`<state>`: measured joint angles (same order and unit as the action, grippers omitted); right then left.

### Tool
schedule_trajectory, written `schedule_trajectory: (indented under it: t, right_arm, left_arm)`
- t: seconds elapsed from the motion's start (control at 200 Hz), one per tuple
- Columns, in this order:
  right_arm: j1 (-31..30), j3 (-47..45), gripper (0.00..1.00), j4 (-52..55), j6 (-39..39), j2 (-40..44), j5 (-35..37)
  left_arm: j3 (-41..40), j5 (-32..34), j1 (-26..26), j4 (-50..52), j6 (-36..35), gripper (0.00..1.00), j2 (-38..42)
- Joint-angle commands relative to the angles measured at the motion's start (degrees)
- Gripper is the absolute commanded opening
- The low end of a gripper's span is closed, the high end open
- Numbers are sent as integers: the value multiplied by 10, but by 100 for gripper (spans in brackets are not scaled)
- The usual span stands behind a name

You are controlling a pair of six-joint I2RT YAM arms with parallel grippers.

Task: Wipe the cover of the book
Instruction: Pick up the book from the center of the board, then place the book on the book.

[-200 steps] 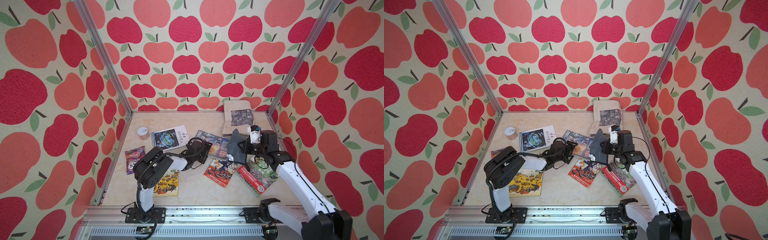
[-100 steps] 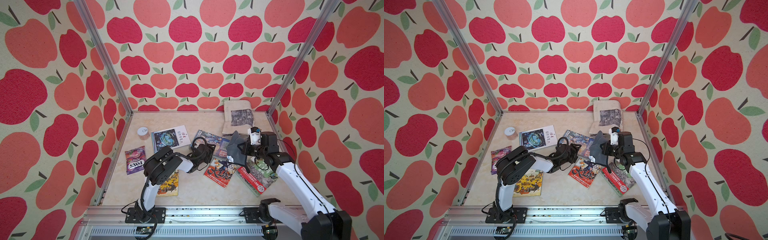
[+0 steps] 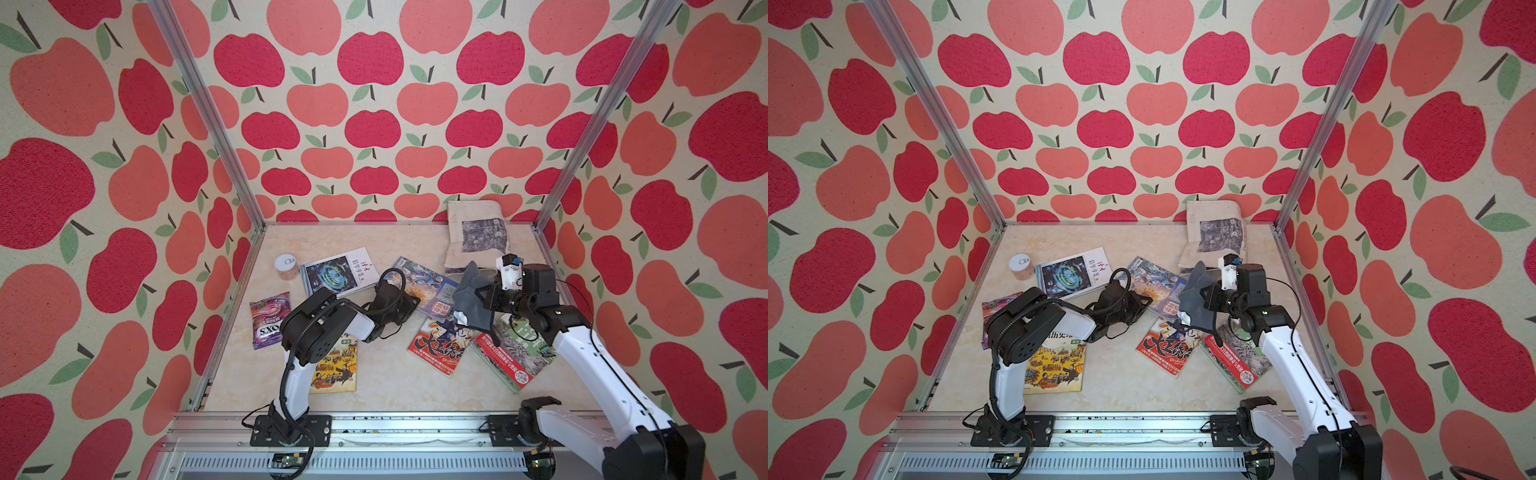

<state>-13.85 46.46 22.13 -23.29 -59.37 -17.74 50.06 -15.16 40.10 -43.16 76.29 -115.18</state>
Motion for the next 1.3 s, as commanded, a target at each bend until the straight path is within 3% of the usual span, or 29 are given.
schedule_trajectory:
  t: [0.0, 0.185, 0.325, 0.43, 0.49, 0.56, 0.63, 0.715, 0.876, 0.996, 1.046, 1.141, 1.296]
  right_arm:
    - [2, -3, 0, 8, 7, 1, -14]
    - [2, -4, 0, 13, 15, 1, -30]
    - [2, -9, 0, 1, 10, -9, -38]
    - [0, -9, 0, -15, 0, -25, -44]
    - [-2, -5, 0, -21, -4, -32, -42]
    - [-3, 1, 0, -22, -7, -36, -34]
    - [-2, 6, 0, -22, -8, -36, -17]
    - [2, 10, 0, -24, -9, -35, 8]
    - [19, 28, 0, -14, -13, -26, 24]
    - [23, 36, 0, 0, -11, -19, 27]
    - [24, 34, 0, 9, -11, -17, 28]
    - [25, 27, 0, 31, -12, -12, 29]
    - [25, 5, 0, 45, -17, -2, 29]
  left_arm:
    - [13, -124, -21, 98, -134, 4, 65]
    - [-19, -173, -70, 286, -249, 0, 212]
    - [-55, -168, -104, 360, -257, 0, 326]
    - [-84, -74, -80, 365, -204, 0, 404]
    - [-100, 37, -33, 356, -156, 0, 440]
    - [-124, 200, 57, 305, -109, 0, 460]
    - [-131, 352, 145, 247, -75, 0, 440]
    - [-117, 463, 217, 191, -55, 0, 376]
    - [-98, 495, 271, 51, 16, 0, 237]
    - [-68, 499, 283, 22, 52, 0, 166]
    - [-59, 478, 280, 10, 63, 9, 145]
    - [-54, 429, 275, -4, 53, 51, 134]
    - [-39, 330, 265, 95, -43, 80, 188]
